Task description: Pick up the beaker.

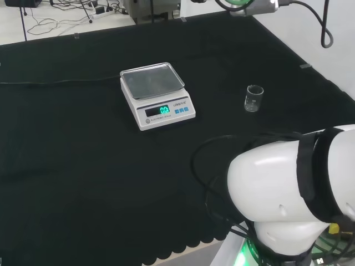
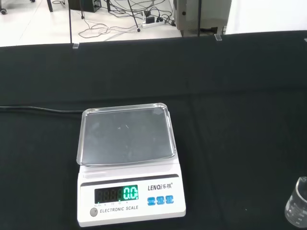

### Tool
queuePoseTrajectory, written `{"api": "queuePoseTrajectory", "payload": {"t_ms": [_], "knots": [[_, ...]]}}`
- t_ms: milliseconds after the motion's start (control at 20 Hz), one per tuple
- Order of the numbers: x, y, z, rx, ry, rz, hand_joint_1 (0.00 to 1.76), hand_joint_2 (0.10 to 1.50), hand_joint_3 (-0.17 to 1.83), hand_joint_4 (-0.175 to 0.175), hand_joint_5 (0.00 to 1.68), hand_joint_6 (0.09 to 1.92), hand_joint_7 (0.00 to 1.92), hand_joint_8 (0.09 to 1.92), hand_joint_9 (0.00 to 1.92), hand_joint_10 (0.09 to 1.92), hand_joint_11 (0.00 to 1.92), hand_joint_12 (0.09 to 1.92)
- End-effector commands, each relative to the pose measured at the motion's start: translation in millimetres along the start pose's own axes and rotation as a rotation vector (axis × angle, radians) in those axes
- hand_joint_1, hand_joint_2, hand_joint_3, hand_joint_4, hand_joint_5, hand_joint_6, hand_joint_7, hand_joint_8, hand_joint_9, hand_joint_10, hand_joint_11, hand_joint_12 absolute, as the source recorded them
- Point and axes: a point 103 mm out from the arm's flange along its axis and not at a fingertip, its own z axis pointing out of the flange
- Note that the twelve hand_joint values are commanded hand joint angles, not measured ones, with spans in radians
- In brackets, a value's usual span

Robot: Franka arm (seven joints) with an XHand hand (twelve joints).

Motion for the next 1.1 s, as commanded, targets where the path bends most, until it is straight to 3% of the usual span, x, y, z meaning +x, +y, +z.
{"api": "queuePoseTrajectory", "payload": {"t_ms": [50, 250, 500, 1100], "knots": [[-26, 14, 29, 0.033, 0.026, 0.032, 0.63, 1.1, -0.17, 0.018, 0.46, 0.18, 0.37, 0.59, 0.48, 0.71, 0.06, 1.47], [-37, 28, 50, 0.03, 0.07, 0.052, 0.63, 1.1, -0.17, 0.018, 0.46, 0.18, 0.37, 0.59, 0.48, 0.71, 0.06, 1.47], [-61, 40, 75, 0.071, 0.12, 0.09, 0.64, 1.1, -0.17, 0.016, 0.47, 0.18, 0.37, 0.59, 0.48, 0.71, 0.06, 1.47], [-103, 67, 143, 0.19, 0.179, 0.129, 0.64, 1.1, -0.17, 0.011, 0.49, 0.18, 0.37, 0.59, 0.48, 0.72, 0.05, 1.47]]}}
